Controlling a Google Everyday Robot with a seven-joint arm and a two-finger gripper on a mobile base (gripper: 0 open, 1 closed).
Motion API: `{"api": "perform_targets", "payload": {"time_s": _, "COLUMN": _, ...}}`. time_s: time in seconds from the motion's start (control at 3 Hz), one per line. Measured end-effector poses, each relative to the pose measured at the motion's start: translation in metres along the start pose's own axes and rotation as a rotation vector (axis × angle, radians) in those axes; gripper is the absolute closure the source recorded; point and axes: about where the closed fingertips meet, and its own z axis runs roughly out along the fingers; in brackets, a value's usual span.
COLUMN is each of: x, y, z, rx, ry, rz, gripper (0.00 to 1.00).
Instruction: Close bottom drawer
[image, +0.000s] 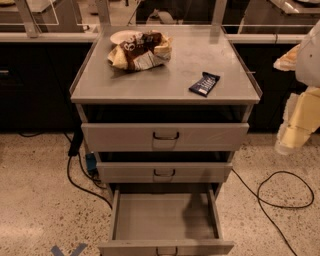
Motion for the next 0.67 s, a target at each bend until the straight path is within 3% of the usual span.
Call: {"api": "perform_targets", "payload": {"time_s": 0.67, "x": 0.005, "y": 0.004, "z": 0.017, "rx": -0.017, "ry": -0.021, "rz": 0.006, "gripper": 0.0}}
